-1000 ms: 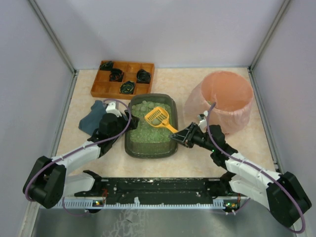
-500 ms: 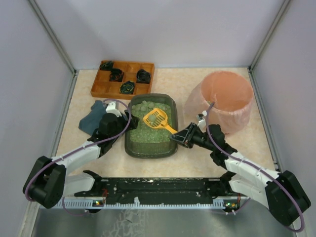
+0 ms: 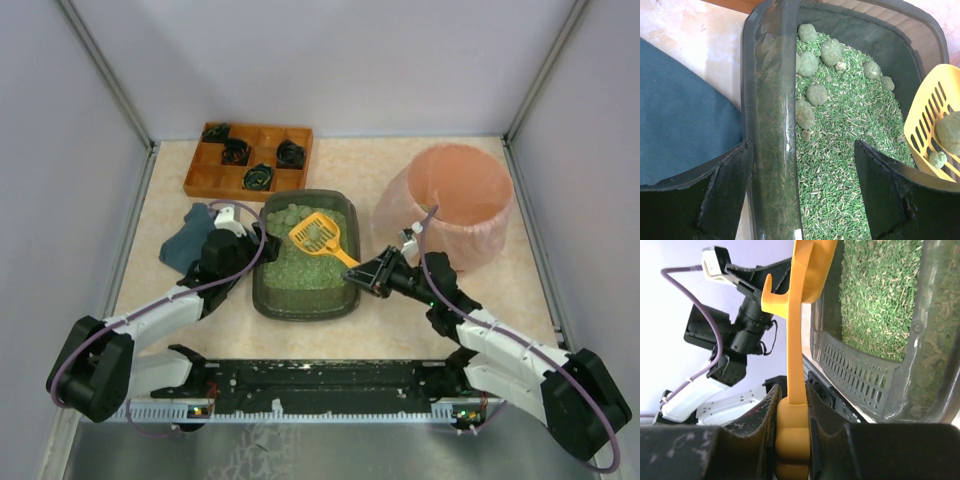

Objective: Clean the litter box

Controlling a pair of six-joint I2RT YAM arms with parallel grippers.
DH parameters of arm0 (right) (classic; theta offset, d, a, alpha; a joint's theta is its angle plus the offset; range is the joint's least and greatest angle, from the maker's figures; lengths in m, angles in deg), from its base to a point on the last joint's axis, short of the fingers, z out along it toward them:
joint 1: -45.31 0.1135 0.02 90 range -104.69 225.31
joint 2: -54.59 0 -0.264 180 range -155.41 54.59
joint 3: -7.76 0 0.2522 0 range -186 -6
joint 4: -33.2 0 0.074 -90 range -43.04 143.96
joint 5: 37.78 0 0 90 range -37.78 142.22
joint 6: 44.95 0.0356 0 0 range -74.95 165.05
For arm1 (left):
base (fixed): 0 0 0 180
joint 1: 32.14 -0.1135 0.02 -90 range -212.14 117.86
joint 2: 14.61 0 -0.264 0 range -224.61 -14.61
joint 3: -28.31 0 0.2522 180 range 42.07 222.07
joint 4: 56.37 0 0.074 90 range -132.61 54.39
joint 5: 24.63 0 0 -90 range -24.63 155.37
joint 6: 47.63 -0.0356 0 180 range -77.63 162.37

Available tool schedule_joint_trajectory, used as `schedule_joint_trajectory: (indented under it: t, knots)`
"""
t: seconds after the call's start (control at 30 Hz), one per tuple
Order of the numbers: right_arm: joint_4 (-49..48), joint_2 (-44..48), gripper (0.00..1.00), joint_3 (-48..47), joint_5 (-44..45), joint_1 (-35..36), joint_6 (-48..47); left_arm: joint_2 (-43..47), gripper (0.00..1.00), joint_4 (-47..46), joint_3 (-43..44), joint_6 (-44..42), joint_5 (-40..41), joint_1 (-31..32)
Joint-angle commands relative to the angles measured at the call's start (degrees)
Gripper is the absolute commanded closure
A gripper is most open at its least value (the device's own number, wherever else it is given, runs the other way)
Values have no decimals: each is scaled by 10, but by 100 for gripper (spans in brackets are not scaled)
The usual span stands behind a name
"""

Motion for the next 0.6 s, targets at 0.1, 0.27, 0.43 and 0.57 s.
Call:
schedule_joint_trajectory:
  t: [0.1, 0.27, 0.43, 0.57]
  knots:
    - [29, -3, 100, -51, 0, 10, -37, 2, 14, -5, 17, -2, -1, 2]
    - [-40, -15, 100, -39, -23, 12, -15, 11, 14, -8, 11, -3, 4, 3]
    - [26, 19, 100, -29, 20, -7, -20, 5, 14, -2, 16, -2, 3, 3]
    - [-7, 13, 100, -22, -12, -2, -25, 11, 14, -8, 10, -3, 8, 2]
